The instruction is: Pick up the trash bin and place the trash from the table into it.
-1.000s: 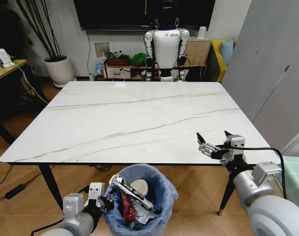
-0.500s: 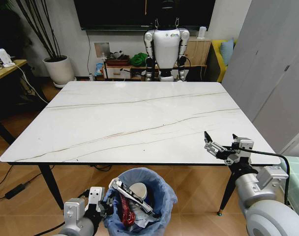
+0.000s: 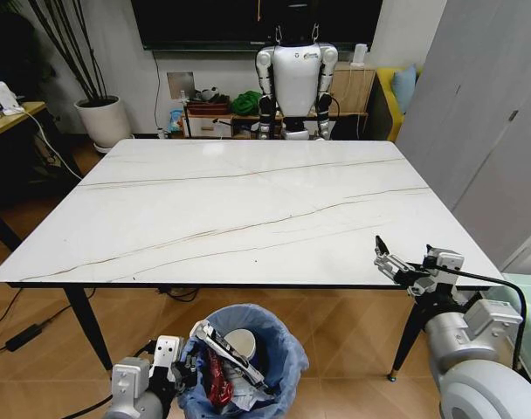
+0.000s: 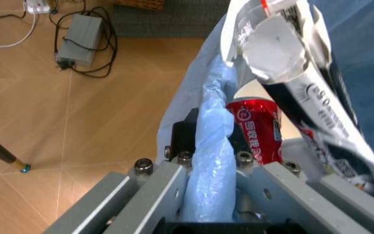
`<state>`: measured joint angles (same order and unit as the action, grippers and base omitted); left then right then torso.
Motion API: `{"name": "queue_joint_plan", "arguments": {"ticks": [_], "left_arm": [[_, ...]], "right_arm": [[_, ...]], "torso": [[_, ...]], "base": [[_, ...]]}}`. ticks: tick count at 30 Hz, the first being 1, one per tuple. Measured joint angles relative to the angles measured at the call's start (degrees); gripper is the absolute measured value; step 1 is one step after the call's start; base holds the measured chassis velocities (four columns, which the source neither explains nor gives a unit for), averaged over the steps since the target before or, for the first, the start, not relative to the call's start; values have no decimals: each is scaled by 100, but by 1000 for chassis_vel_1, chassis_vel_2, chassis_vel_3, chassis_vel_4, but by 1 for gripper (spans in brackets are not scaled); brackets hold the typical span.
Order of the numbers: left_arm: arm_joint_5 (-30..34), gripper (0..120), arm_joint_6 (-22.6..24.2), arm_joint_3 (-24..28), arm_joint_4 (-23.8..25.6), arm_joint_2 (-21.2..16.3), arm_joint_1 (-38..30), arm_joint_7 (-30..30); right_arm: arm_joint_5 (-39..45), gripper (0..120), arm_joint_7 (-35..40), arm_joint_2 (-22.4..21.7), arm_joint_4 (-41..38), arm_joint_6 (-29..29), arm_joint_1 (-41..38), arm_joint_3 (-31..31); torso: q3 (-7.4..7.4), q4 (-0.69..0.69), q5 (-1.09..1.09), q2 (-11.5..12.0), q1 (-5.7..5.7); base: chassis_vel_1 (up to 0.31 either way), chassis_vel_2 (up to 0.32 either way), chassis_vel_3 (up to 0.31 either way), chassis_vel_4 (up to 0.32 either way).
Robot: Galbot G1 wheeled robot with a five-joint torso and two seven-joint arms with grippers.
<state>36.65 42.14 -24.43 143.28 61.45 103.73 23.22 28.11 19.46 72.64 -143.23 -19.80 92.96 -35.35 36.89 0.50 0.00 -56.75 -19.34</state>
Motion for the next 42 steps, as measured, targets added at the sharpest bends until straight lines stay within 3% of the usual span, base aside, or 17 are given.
{"name": "queue_joint_plan", "arguments": {"ticks": [9,42], "left_arm": [[15,0,0,-10,-4,-15,0,-12],[-51,0,0,-47,-4,38,62,-69]], "right_arm": [[-91,100,-606,112,0,916,68,-115],[-297,100,-807,162,-1,1274,124,-189]], "torso": [[-142,0,0,260,118],[-625,0,0,1119,494]], "base": [[0,0,0,0],[0,0,0,0]]}}
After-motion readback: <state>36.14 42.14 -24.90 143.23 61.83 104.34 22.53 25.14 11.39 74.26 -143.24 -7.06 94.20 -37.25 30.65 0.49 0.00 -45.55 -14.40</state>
